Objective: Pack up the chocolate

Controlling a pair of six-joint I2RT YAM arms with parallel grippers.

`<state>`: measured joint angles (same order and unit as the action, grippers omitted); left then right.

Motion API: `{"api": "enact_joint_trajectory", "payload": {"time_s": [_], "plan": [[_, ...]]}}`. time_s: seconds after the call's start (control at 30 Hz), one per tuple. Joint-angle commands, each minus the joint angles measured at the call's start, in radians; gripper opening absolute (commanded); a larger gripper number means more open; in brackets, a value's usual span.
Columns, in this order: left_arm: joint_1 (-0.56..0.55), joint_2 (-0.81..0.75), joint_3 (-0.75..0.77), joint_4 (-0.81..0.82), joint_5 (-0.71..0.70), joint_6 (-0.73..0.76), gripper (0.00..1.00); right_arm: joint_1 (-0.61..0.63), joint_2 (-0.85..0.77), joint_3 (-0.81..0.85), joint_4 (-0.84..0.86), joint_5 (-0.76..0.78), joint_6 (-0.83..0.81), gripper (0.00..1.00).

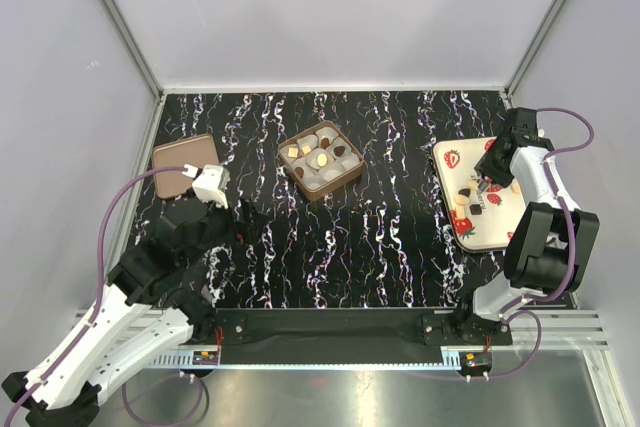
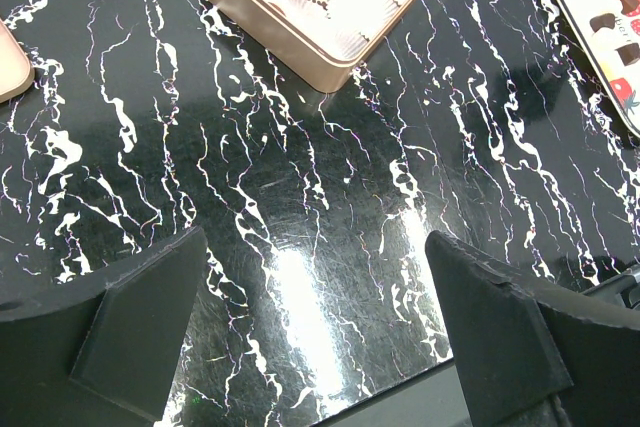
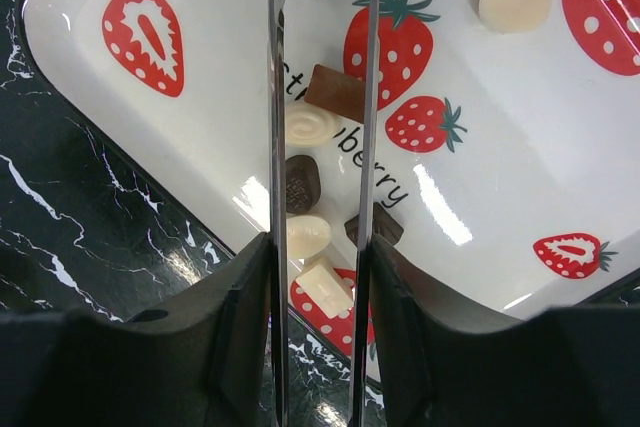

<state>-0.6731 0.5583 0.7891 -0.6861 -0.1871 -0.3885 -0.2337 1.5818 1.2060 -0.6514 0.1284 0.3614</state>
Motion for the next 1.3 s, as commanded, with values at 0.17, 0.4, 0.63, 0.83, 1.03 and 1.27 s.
{"api": "enact_joint_trajectory", "payload": {"time_s": [0.17,0.4,0.63,0.83,1.03,1.27], "plan": [[0.001,-0.005,-0.004,0.043,0.0,0.013,0.99,-0.004,0.001,0.017,0.018,-0.046,-0.018,0.45],[0.001,-0.006,-0.004,0.042,0.0,0.013,0.99,-0.004,-0.003,0.004,-0.019,-0.033,-0.01,0.47],[0.001,-0.008,-0.004,0.043,0.0,0.011,0.99,-0.004,-0.011,-0.006,-0.024,-0.036,-0.016,0.48],[0.001,-0.009,-0.004,0.043,-0.002,0.011,0.99,-0.004,-0.017,-0.005,-0.03,-0.047,-0.015,0.48],[0.001,-0.009,-0.004,0.045,0.0,0.011,0.99,-0.004,-0.02,-0.005,-0.031,-0.064,-0.019,0.48],[0.001,-0.009,-0.004,0.043,0.0,0.011,0.99,-0.004,-0.016,-0.006,-0.04,-0.065,-0.019,0.48]]}}
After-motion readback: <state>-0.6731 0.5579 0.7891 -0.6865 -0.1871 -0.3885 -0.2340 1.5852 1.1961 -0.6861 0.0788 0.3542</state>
